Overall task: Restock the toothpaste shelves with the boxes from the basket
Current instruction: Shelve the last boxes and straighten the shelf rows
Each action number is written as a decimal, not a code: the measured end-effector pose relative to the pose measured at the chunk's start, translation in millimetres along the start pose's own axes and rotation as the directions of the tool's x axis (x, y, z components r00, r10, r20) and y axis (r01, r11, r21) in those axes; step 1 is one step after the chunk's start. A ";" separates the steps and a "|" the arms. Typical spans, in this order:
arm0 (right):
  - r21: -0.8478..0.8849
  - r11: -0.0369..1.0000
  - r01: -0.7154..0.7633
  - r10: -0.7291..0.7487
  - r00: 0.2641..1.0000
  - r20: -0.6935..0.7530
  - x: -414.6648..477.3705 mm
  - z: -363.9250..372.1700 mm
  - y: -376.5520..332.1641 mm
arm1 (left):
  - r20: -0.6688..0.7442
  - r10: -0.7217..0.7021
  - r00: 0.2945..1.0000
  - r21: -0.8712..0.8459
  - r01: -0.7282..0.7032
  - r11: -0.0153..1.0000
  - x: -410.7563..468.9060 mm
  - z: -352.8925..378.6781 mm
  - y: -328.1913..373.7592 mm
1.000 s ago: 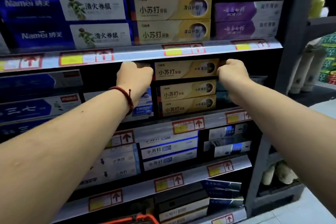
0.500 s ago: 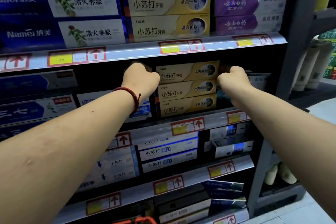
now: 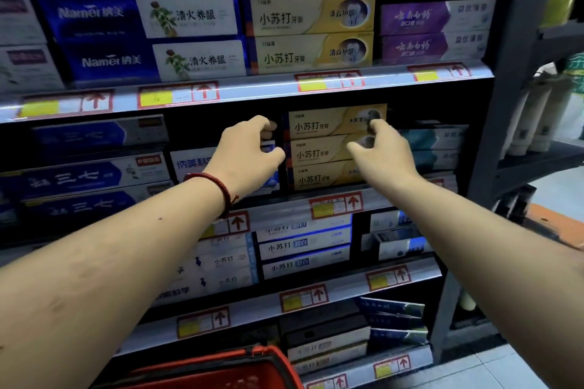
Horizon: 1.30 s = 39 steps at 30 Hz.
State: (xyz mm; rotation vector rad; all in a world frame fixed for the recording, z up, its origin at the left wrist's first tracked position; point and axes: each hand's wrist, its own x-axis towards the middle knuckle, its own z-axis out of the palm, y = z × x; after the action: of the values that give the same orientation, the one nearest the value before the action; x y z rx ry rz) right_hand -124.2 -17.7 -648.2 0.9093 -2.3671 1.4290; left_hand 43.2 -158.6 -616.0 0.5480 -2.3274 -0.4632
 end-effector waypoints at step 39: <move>-0.389 0.895 0.220 0.352 0.190 0.917 -387.6 307.5 139.7 | 0.873 -0.451 0.185 0.449 0.054 0.892 -393.7 146.5 -359.9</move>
State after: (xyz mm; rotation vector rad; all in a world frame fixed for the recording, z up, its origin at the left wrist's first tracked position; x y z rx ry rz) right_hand 128.5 -84.9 -1090.8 2.0195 -3.3601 -0.0589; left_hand 297.7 -240.4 -1100.2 1.0560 -3.6484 -0.7375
